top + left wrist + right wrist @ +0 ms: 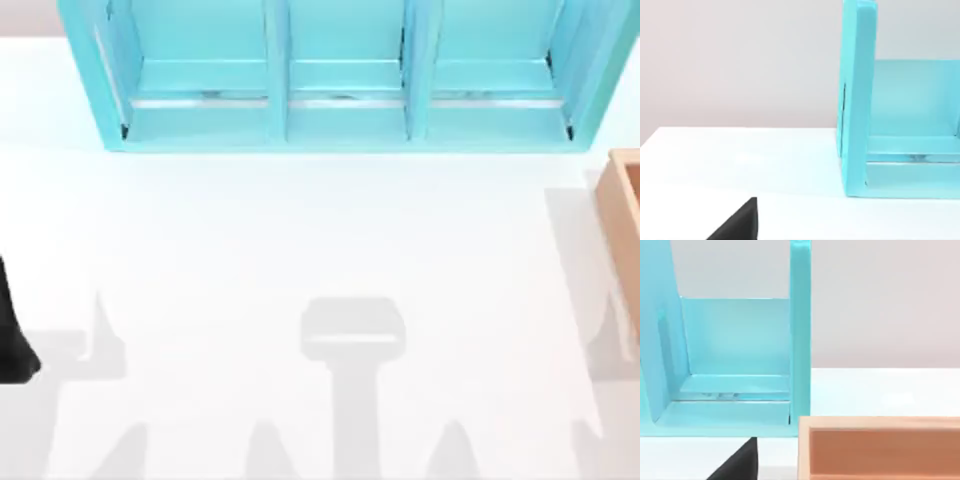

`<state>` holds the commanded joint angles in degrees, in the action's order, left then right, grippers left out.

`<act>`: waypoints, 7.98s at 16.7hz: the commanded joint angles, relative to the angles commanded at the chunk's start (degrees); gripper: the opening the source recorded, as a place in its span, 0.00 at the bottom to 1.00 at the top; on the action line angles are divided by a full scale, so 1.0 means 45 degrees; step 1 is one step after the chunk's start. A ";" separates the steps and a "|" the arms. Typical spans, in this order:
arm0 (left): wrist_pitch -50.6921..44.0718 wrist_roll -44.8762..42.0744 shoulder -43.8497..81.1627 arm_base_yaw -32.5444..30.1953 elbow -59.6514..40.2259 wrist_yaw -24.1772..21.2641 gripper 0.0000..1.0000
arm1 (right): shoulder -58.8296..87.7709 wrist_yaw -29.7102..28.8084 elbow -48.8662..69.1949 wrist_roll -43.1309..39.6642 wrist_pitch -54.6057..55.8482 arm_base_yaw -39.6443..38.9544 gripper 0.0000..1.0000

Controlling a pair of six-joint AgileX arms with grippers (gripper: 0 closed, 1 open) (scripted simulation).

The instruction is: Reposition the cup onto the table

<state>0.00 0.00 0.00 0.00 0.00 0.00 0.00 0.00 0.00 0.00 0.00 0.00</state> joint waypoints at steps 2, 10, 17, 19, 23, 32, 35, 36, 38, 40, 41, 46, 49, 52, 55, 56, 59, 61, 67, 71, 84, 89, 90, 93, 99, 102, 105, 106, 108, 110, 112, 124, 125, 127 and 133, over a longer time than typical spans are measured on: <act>0.0000 0.0000 0.0000 0.0000 0.0000 0.0000 1.00 | 0.0009 0.0000 0.0009 -0.0003 -0.0009 0.0004 1.00; 0.0000 0.0000 0.0000 0.0000 0.0000 0.0000 1.00 | 0.4861 -0.0054 0.4380 -0.1335 -0.4129 0.1518 1.00; 0.0000 0.0000 0.0000 0.0000 0.0000 0.0000 1.00 | 1.3562 -0.0042 1.1160 -0.3395 -1.0356 0.3674 1.00; 0.0000 0.0000 0.0000 0.0000 0.0000 0.0000 1.00 | 1.5900 -0.0021 1.2970 -0.3958 -1.2010 0.4223 1.00; 0.0000 0.0000 0.0000 0.0000 0.0000 0.0000 1.00 | 1.9511 0.0023 1.5883 -0.4870 -1.4690 0.5082 1.00; 0.0000 0.0000 0.0000 0.0000 0.0000 0.0000 1.00 | 2.1195 0.0043 1.7257 -0.5336 -1.5993 0.5455 1.00; 0.0000 0.0000 0.0000 0.0000 0.0000 0.0000 1.00 | 2.1334 0.0050 1.6873 -0.5306 -1.5540 0.5478 1.00; 0.0000 0.0000 0.0000 0.0000 0.0000 0.0000 1.00 | 2.1427 0.0049 1.6589 -0.5302 -1.5153 0.5475 1.00; 0.0000 0.0000 0.0000 0.0000 0.0000 0.0000 1.00 | 2.1670 0.0047 1.5887 -0.5289 -1.4180 0.5464 1.00; 0.0000 0.0000 0.0000 0.0000 0.0000 0.0000 1.00 | 2.1952 0.0047 1.5086 -0.5270 -1.3097 0.5449 1.00; 0.0000 0.0000 0.0000 0.0000 0.0000 0.0000 1.00 | 2.2092 0.0047 1.4692 -0.5259 -1.2563 0.5441 1.00; 0.0000 0.0000 0.0000 0.0000 0.0000 0.0000 1.00 | 2.2534 0.0045 1.3555 -0.5265 -1.0985 0.5453 1.00; 0.0000 0.0000 0.0000 0.0000 0.0000 0.0000 1.00 | 2.2534 0.0045 1.3555 -0.5265 -1.0985 0.5453 1.00; 0.0000 0.0000 0.0000 0.0000 0.0000 0.0000 1.00 | 2.2534 0.0045 1.3555 -0.5265 -1.0985 0.5453 0.77; 0.0000 0.0000 0.0000 0.0000 0.0000 0.0000 1.00 | 2.2534 0.0045 1.3555 -0.5265 -1.0985 0.5453 0.55; 0.0000 0.0000 0.0000 0.0000 0.0000 0.0000 1.00 | 2.2534 0.0045 1.3555 -0.5265 -1.0985 0.5453 0.47; 0.0000 0.0000 0.0000 0.0000 0.0000 0.0000 1.00 | 2.2534 0.0045 1.3555 -0.5265 -1.0985 0.5453 0.25; 0.0000 0.0000 0.0000 0.0000 0.0000 0.0000 1.00 | 2.2534 0.0045 1.3555 -0.5265 -1.0985 0.5453 0.10; 0.0000 0.0000 0.0000 0.0000 0.0000 0.0000 1.00 | 2.2534 0.0045 1.3555 -0.5265 -1.0985 0.5453 0.00; 0.0000 0.0000 0.0000 0.0000 0.0000 0.0000 1.00 | 2.2514 0.0044 1.3558 -0.5259 -1.0986 0.5453 0.00; 0.0000 0.0000 0.0000 0.0000 0.0000 0.0000 1.00 | 2.0048 0.0026 1.6070 -0.1080 -1.5952 0.1235 0.00; 0.0000 0.0000 0.0000 0.0000 0.0000 0.0000 1.00 | 2.0238 0.0058 1.6179 -0.0945 -1.5984 0.1140 0.00; 0.0000 0.0000 0.0000 0.0000 0.0000 0.0000 1.00 | 2.0482 0.0059 1.6453 -0.0704 -1.6087 0.0870 0.00; 0.0000 0.0000 0.0000 0.0000 0.0000 0.0000 1.00 | 2.1802 0.0017 1.8076 0.0766 -1.6614 -0.0730 0.00; 0.0000 0.0000 0.0000 0.0000 0.0000 0.0000 1.00 | 2.5731 -0.0152 2.3917 0.5603 -1.8378 -0.6168 0.00; 0.0000 0.0000 0.0000 0.0000 0.0000 0.0000 1.00 | 2.7735 -0.0183 2.6917 0.7827 -1.9239 -0.8412 0.00; 0.0000 0.0000 0.0000 0.0000 0.0000 0.0000 1.00 | 2.9510 -0.0163 2.9619 0.9699 -1.9934 -0.9986 0.00; 0.0000 0.0000 0.0000 0.0000 0.0000 0.0000 1.00 | 3.0048 -0.0146 3.0532 1.0228 -2.0134 -1.0391 0.00; 0.0000 0.0000 0.0000 0.0000 0.0000 0.0000 1.00 | 3.1030 -0.0113 3.2144 1.1146 -2.0487 -1.1085 0.00; 0.0000 0.0000 0.0000 0.0000 0.0000 0.0000 1.00 | 3.1784 -0.0114 3.3285 1.1843 -2.0767 -1.1644 0.00; 0.0000 0.0000 0.0000 0.0000 0.0000 0.0000 1.00 | 3.2213 -0.0135 3.3937 1.2269 -2.0905 -1.1996 0.00; 0.0000 0.0000 0.0000 0.0000 0.0000 0.0000 1.00 | 3.2021 -0.0139 3.2040 1.2401 -1.9148 -1.2145 0.00; 0.0000 0.0000 0.0000 0.0000 0.0000 0.0000 1.00 | 3.1963 -0.0152 3.1440 1.2435 -1.8666 -1.2160 0.00; 0.0000 0.0000 0.0000 0.0000 0.0000 0.0000 1.00 | 3.1878 -0.0166 3.0386 1.2508 -1.7745 -1.2199 0.00; 0.0000 0.0000 0.0000 0.0000 0.0000 0.0000 1.00 | 3.1773 -0.0144 2.9766 1.2537 -1.7134 -1.2243 0.00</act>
<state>0.00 0.00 0.00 0.00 0.00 0.00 142.98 -0.65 133.95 56.42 -77.10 -55.09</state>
